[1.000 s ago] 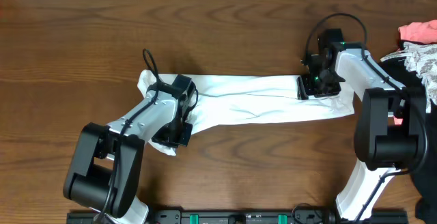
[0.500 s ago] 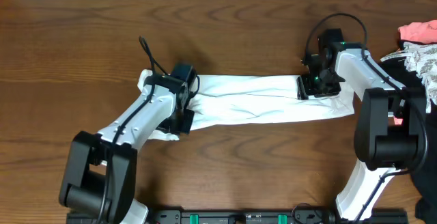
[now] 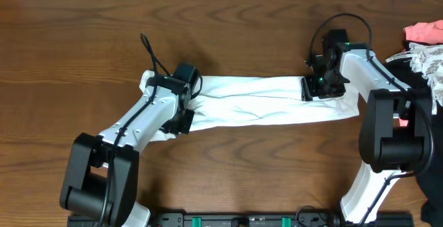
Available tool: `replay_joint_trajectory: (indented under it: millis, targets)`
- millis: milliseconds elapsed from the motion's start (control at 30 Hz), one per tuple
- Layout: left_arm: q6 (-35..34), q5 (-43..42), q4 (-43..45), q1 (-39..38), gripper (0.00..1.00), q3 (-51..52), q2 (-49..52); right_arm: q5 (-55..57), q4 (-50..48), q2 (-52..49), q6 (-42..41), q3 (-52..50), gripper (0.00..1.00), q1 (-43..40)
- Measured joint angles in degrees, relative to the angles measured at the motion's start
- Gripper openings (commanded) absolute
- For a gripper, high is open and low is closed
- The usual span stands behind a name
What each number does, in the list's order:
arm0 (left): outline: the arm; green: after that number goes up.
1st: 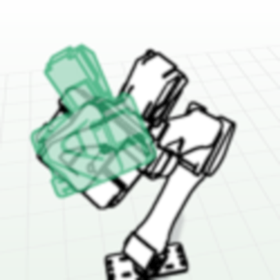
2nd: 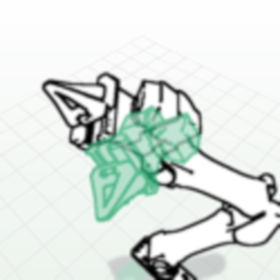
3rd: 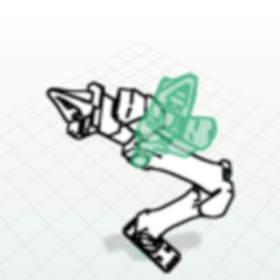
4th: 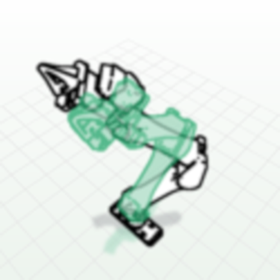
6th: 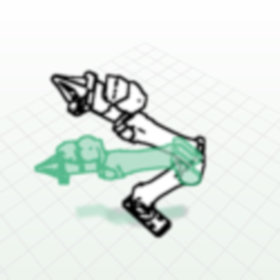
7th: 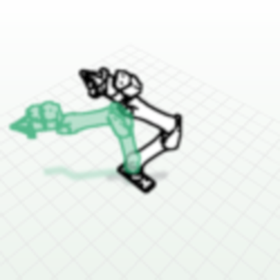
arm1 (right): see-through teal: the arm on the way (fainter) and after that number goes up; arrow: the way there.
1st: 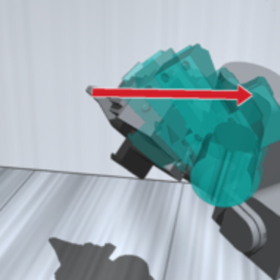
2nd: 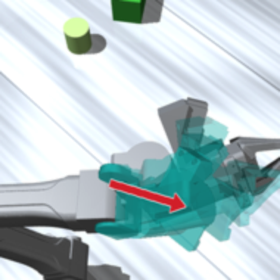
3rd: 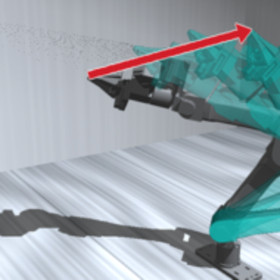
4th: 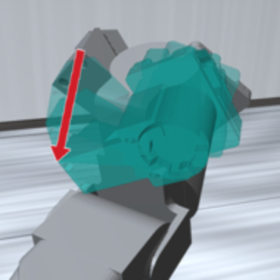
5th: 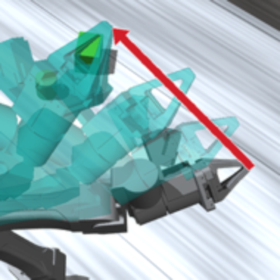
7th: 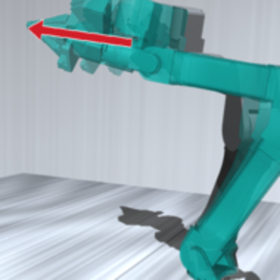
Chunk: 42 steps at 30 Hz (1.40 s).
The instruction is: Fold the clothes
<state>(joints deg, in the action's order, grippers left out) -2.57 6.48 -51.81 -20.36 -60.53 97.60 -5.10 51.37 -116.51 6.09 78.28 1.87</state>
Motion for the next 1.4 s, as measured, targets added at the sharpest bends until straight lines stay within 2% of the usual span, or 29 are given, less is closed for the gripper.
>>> replay_joint_trajectory:
  millis: [467,700,933,1400]
  targets:
    - [1.07,1.27,0.66,0.0,0.06,-3.61,0.0,0.02,0.0,0.0,0.0,0.0,0.65,0.0]
    - [2.01,3.17,1.64,0.0,0.09,-3.85,0.0,0.02,0.0,0.0,0.0,0.0,0.64,0.0]
    - [2.58,6.78,4.26,0.31,0.1,-3.85,0.0,0.0,0.0,0.0,0.0,0.0,0.64,-0.02]
    - [2.62,7.69,8.85,0.76,0.11,-3.85,0.02,0.0,0.02,0.0,0.0,0.0,0.64,0.0]
